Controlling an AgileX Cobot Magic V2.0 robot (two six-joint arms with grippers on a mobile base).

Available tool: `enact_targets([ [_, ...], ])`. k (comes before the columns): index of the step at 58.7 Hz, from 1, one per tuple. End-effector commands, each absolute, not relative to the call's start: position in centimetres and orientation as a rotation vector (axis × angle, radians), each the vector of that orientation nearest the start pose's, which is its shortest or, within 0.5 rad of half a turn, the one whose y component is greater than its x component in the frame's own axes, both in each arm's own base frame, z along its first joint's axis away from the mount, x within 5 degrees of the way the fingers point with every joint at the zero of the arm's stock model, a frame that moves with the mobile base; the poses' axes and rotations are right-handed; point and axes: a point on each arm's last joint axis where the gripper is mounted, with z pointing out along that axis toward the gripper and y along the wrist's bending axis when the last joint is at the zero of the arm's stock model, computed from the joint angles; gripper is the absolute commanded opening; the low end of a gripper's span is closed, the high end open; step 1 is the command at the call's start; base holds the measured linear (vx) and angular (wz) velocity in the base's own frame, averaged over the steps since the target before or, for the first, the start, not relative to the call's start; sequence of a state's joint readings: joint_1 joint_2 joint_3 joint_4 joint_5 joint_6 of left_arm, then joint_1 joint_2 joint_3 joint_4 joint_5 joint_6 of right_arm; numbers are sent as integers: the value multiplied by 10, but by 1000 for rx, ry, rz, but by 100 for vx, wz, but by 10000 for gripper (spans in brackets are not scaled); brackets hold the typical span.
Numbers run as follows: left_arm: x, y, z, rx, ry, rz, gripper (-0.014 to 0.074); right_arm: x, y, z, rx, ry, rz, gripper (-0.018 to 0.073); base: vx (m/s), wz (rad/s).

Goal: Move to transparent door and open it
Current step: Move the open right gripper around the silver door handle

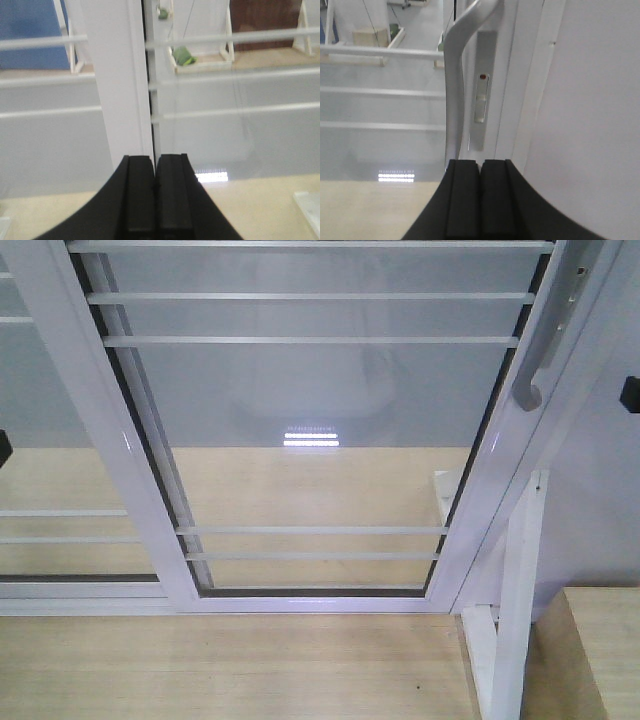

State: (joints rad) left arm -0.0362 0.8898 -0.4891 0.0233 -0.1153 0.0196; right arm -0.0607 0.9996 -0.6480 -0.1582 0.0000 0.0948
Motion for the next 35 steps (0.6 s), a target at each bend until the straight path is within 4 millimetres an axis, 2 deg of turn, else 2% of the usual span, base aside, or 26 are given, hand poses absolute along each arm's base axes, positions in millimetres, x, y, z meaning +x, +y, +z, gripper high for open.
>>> enact_targets([
  [1,197,-9,308,70,1640,-7,27,224,-12,329,-24,1715,-85,71,0,0],
  [7,200,-9,306,70,1643,-7,74,231,-12,325,-44,1713,-89,148,0,0],
  [24,200,-9,305,69,1652,-7,252,260,-11,309,-43,1659,-46,462,0,0],
  [28,200,-9,306,69,1651,-8,274,267,-10,304,-51,1633,-37,494,0,0],
  [35,200,-9,307,69,1637,-8,286,280,-10,293,-59,1619,-27,491,0,0],
])
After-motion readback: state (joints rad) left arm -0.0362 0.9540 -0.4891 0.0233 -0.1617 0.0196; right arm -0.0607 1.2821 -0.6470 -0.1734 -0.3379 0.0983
